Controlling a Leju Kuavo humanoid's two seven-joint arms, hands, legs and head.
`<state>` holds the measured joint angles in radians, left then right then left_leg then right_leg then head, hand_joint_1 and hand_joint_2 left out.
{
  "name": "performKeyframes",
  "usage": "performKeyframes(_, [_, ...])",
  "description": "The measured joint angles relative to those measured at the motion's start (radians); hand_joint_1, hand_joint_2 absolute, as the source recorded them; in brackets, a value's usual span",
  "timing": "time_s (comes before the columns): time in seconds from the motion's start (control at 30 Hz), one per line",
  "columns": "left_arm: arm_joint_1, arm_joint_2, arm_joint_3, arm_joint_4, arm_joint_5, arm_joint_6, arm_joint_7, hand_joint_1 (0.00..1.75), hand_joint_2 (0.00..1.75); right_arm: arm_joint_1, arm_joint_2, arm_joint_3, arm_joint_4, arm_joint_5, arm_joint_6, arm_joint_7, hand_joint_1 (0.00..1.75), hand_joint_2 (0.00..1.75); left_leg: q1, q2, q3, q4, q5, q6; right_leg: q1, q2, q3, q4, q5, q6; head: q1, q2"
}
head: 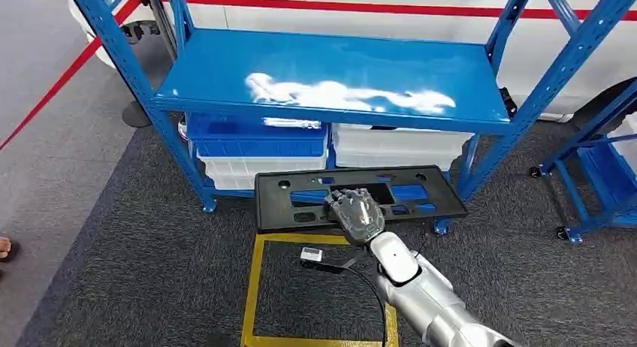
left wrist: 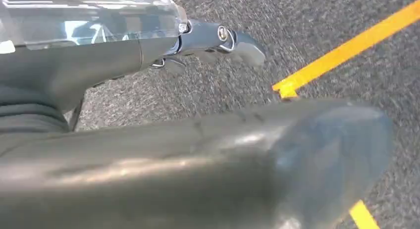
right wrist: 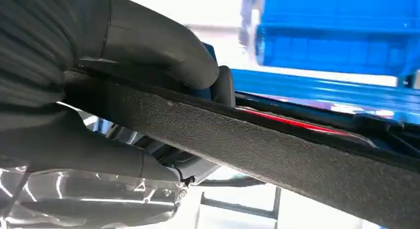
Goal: Take the parts from the cabinet and place them on the table.
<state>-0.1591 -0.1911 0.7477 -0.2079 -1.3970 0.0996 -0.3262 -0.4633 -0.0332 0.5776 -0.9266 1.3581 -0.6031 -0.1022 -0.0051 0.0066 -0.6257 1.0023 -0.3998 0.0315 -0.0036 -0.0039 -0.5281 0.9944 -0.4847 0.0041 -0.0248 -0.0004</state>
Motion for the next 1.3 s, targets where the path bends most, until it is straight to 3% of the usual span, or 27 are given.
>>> performKeyframes(0.03, [0.002, 0.000, 0.000, 0.000, 0.001, -0.003, 0.000, 0.00, 0.00, 0.009, -0.001, -0.002, -0.001, -0.005, 0.000, 0.000, 1.75, 1.75, 0.001, 0.000, -0.001, 0.000, 0.013, -0.004, 0.002, 0.000, -0.001, 0.000, 0.002, -0.003, 0.000, 0.000])
performKeyframes(0.1, [0.003, 0.000, 0.000, 0.000, 0.001, -0.011, -0.002, 0.00, 0.00, 0.021, -0.004, -0.005, -0.004, -0.015, 0.000, -0.001, 1.75, 1.75, 0.003, 0.000, -0.002, -0.007, 0.022, -0.023, 0.004, 0.000, -0.007, 0.003, 0.007, -0.011, 0.000, 0.000])
performKeyframes(0.33, [0.003, 0.000, -0.001, 0.000, 0.002, -0.021, 0.000, 0.00, 0.00, 0.048, -0.006, -0.021, -0.009, -0.045, 0.001, -0.015, 1.75, 1.75, 0.007, 0.000, -0.009, -0.011, 0.035, -0.031, 0.008, 0.000, -0.018, 0.007, 0.014, -0.018, 0.000, 0.000])
performKeyframes(0.6, [0.007, 0.000, -0.024, 0.000, -0.001, -0.035, 0.019, 0.00, 0.00, 0.113, 0.013, -0.053, -0.042, -0.128, -0.002, -0.048, 1.75, 1.75, 0.007, 0.000, -0.011, -0.011, 0.035, -0.032, 0.008, -0.001, -0.019, 0.007, 0.014, -0.017, 0.000, 0.000])
performKeyframes(0.77, [0.010, 0.000, -0.025, 0.000, 0.006, -0.035, 0.022, 0.00, 0.00, 0.158, 0.043, -0.071, -0.047, -0.149, -0.003, -0.053, 1.75, 1.75, 0.005, -0.001, -0.017, -0.004, 0.031, -0.027, 0.006, -0.001, -0.021, 0.007, 0.014, -0.012, 0.000, 0.000])
performKeyframes(0.9, [0.011, 0.000, -0.025, 0.000, 0.008, -0.036, 0.023, 0.00, 0.00, 0.171, 0.056, -0.078, -0.047, -0.153, -0.003, -0.053, 1.75, 1.75, 0.003, -0.001, -0.021, 0.003, 0.027, -0.019, 0.004, -0.002, -0.021, 0.006, 0.014, -0.004, 0.000, 0.000])
performKeyframes(0.97, [0.011, -0.001, -0.026, 0.000, 0.009, -0.036, 0.023, 0.00, 0.00, 0.171, 0.058, -0.081, -0.052, -0.156, -0.002, -0.055, 1.75, 1.75, 0.004, 0.001, -0.017, -0.007, 0.031, -0.011, 0.002, 0.001, -0.020, 0.002, 0.015, 0.006, 0.000, 0.000])
performKeyframes(1.0, [0.012, -0.004, -0.026, 0.000, 0.010, -0.036, 0.026, 0.00, 0.00, 0.174, 0.060, -0.087, -0.054, -0.163, -0.001, -0.058, 1.75, 1.75, 0.013, 0.007, -0.008, -0.023, 0.039, -0.009, 0.000, 0.002, -0.018, 0.015, 0.005, 0.010, 0.000, 0.000])
performKeyframes(1.03, [0.011, -0.004, -0.026, 0.000, 0.012, -0.036, 0.027, 0.00, 0.00, 0.175, 0.063, -0.092, -0.056, -0.171, 0.001, -0.062, 1.75, 1.75, 0.012, 0.009, -0.005, -0.031, 0.041, -0.001, 0.001, 0.003, -0.035, 0.049, -0.027, 0.013, 0.000, 0.000])
performKeyframes(1.13, [0.013, -0.005, -0.026, 0.000, 0.028, -0.034, 0.034, 0.00, 0.00, 0.194, 0.067, -0.102, -0.056, -0.187, 0.000, -0.064, 1.75, 1.75, 0.012, 0.019, -0.011, -0.030, 0.043, 0.001, -0.007, 0.004, -0.137, 0.269, -0.142, 0.024, 0.000, 0.000])
performKeyframes(1.17, [0.016, -0.005, -0.025, 0.000, 0.032, -0.034, 0.037, 0.00, 0.00, 0.205, 0.068, -0.105, -0.055, -0.194, -0.001, -0.064, 1.75, 1.75, 0.013, 0.023, -0.014, -0.028, 0.044, 0.000, -0.011, 0.004, -0.156, 0.310, -0.149, 0.028, 0.000, 0.000])
performKeyframes(1.2, [0.018, -0.005, -0.025, 0.000, 0.032, -0.034, 0.041, 0.00, 0.00, 0.215, 0.069, -0.108, -0.056, -0.199, -0.002, -0.064, 1.75, 1.75, 0.014, 0.028, -0.016, -0.025, 0.044, -0.001, -0.015, 0.003, -0.149, 0.298, -0.131, 0.031, 0.000, 0.000])
performKeyframes(1.23, [0.019, -0.007, -0.025, 0.000, 0.031, -0.035, 0.047, 0.00, 0.00, 0.222, 0.070, -0.113, -0.056, -0.204, -0.003, -0.064, 1.75, 1.75, 0.015, 0.034, -0.019, -0.020, 0.043, -0.004, -0.019, 0.001, -0.120, 0.240, -0.094, 0.034, 0.000, 0.000])
performKeyframes(1.27, [0.020, -0.008, -0.025, 0.000, 0.029, -0.037, 0.053, 0.00, 0.00, 0.226, 0.072, -0.118, -0.057, -0.210, -0.003, -0.065, 1.75, 1.75, 0.017, 0.041, -0.023, -0.013, 0.041, -0.009, -0.023, -0.008, -0.072, 0.149, -0.051, 0.037, 0.000, 0.000])
performKeyframes(1.3, [0.021, -0.008, -0.025, 0.000, 0.030, -0.038, 0.061, 0.00, 0.00, 0.227, 0.074, -0.121, -0.060, -0.216, -0.004, -0.065, 1.75, 1.75, 0.018, 0.048, -0.027, -0.002, 0.038, -0.015, -0.025, -0.033, -0.022, 0.058, -0.015, 0.039, 0.000, 0.000])
